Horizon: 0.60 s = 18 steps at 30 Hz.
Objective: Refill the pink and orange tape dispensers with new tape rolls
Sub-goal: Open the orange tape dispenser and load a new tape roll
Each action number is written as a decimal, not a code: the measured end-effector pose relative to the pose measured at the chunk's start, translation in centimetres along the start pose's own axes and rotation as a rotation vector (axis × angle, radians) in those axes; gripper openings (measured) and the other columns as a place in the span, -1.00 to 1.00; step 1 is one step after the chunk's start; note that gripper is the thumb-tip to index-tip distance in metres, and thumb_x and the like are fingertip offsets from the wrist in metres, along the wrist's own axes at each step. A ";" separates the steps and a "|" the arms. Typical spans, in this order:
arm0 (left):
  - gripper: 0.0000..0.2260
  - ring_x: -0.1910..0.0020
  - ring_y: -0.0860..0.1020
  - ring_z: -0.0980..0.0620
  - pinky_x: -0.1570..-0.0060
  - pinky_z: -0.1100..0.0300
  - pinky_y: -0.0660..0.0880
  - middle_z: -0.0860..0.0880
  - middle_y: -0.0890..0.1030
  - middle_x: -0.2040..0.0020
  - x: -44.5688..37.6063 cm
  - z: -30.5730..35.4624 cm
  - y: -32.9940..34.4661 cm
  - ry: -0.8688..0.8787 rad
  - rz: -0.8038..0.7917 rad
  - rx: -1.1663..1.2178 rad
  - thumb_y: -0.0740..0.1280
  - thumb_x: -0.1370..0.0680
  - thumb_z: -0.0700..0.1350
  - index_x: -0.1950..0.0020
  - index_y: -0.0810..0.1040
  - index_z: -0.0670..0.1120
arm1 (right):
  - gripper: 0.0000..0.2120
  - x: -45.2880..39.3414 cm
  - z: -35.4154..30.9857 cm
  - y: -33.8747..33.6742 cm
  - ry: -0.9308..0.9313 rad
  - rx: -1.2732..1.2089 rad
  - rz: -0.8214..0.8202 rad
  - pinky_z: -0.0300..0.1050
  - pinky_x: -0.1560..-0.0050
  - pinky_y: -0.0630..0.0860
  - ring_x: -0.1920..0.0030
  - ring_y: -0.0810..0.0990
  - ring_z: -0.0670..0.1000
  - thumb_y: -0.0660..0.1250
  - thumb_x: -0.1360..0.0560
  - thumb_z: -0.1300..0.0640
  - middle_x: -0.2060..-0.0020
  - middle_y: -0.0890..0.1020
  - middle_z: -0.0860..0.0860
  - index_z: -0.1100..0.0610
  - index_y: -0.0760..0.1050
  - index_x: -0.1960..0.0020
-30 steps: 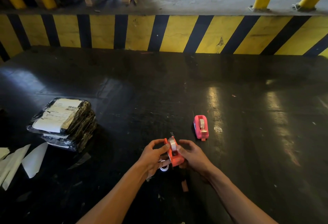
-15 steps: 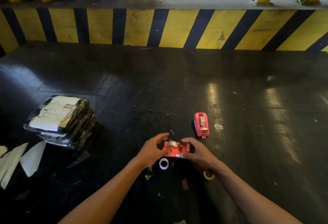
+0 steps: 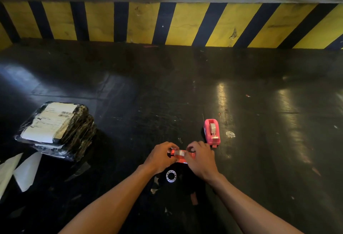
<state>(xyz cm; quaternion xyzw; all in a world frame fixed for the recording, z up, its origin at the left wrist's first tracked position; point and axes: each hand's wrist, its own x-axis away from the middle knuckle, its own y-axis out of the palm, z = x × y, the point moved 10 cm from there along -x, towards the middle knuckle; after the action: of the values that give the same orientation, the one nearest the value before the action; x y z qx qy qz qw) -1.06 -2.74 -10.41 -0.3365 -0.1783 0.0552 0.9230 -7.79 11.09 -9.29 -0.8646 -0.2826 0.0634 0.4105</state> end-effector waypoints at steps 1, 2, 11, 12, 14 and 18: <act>-0.63 -0.19 0.58 0.11 -0.18 0.18 0.54 0.05 0.62 -0.22 0.0 -0.2 0.1 -0.008 -0.008 0.011 0.51 -0.50 -0.08 -0.29 0.58 0.00 | -0.83 -0.1 -0.6 0.3 0.000 0.046 0.000 -0.04 0.01 0.28 0.00 0.42 -0.04 0.20 -0.46 -0.24 0.12 0.49 -0.14 -0.17 0.41 0.14; -0.62 -0.21 0.58 0.11 -0.19 0.17 0.54 0.05 0.62 -0.23 0.0 -0.3 0.1 -0.016 -0.013 0.020 0.51 -0.50 -0.07 -0.30 0.57 0.00 | -0.75 -0.3 -1.0 0.8 0.009 0.093 -0.010 -0.03 0.01 0.28 0.02 0.40 -0.04 0.14 -0.46 -0.31 0.14 0.47 -0.13 -0.15 0.41 0.17; -0.59 -0.33 0.55 0.05 -0.35 -0.02 0.49 0.01 0.63 -0.30 0.5 -0.6 0.1 -0.037 -0.028 -0.004 0.48 -0.53 -0.12 -0.37 0.55 0.02 | -0.86 -0.8 -2.4 1.3 0.072 0.139 -0.055 0.09 -0.13 0.29 -0.10 0.44 0.05 0.27 -0.55 -0.11 0.09 0.47 -0.07 -0.06 0.52 0.04; -0.58 -0.33 0.54 0.05 -0.36 -0.05 0.48 0.01 0.63 -0.31 0.5 -0.6 0.2 -0.041 -0.030 -0.011 0.48 -0.52 -0.12 -0.37 0.55 0.02 | -0.90 -0.8 -2.0 0.9 0.093 0.105 -0.057 0.07 -0.08 0.27 -0.10 0.44 0.06 0.28 -0.55 -0.09 0.11 0.45 -0.07 -0.09 0.50 0.08; -0.56 -0.34 0.53 0.03 -0.37 -0.07 0.47 -0.01 0.62 -0.32 0.5 -0.7 0.2 -0.049 -0.031 -0.035 0.48 -0.52 -0.13 -0.39 0.53 0.03 | -0.92 -0.5 -0.7 0.0 0.153 0.058 -0.049 0.07 -0.05 0.26 -0.10 0.43 0.07 0.30 -0.55 -0.06 0.11 0.45 -0.06 -0.09 0.50 0.10; -0.54 -0.35 0.52 0.02 -0.38 -0.07 0.46 -0.02 0.60 -0.33 0.5 -0.7 0.1 -0.047 -0.031 -0.053 0.48 -0.52 -0.14 -0.40 0.51 0.03 | -0.89 0.2 2.6 -1.5 0.251 -0.030 -0.080 0.07 -0.11 0.49 -0.06 0.57 0.09 0.31 -0.57 0.00 0.05 0.62 0.03 -0.01 0.53 0.10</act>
<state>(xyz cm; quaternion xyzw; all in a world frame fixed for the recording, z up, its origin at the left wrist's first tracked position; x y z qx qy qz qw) -0.29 -2.93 -10.83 -0.3565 -0.2064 0.0442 0.9102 -9.20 13.67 -9.84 -0.8598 -0.2644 -0.0658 0.4320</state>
